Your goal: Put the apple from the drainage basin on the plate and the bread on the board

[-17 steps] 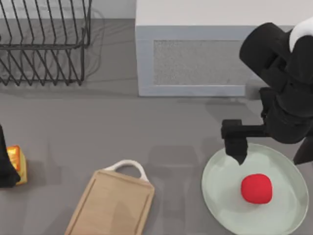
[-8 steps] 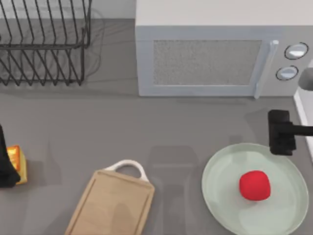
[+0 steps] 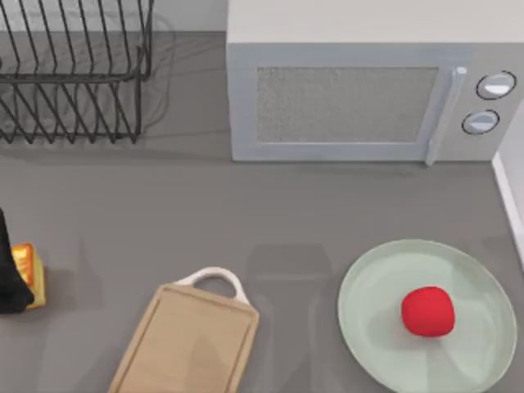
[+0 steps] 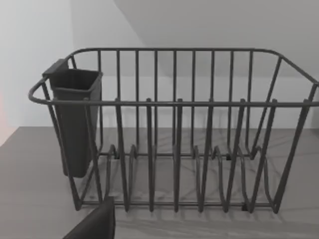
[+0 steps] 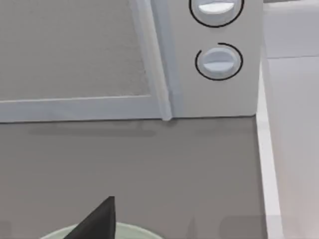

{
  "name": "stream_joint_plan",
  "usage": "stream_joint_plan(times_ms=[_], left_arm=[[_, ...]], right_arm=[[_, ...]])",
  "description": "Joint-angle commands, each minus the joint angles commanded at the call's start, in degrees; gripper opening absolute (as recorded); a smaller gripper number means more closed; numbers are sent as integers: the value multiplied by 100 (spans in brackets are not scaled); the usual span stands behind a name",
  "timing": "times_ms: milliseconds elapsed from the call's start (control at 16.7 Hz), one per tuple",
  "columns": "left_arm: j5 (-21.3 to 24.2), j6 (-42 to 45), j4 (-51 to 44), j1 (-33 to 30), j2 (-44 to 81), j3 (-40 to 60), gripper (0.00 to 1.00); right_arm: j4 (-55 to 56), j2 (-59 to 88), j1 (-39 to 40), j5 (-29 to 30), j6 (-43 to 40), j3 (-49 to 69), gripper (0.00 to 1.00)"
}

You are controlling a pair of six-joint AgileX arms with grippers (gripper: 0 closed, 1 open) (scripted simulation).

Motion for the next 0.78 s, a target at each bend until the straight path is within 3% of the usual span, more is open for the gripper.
stream_joint_plan(times_ms=[360, 780], left_arm=[[0, 0, 0, 0, 0, 0, 100], [0, 0, 0, 0, 0, 0, 100]], right_arm=[[1758, -2152, -815, 0, -833, -1854, 100], [2018, -2422, -943, 0, -964, -2117, 100]])
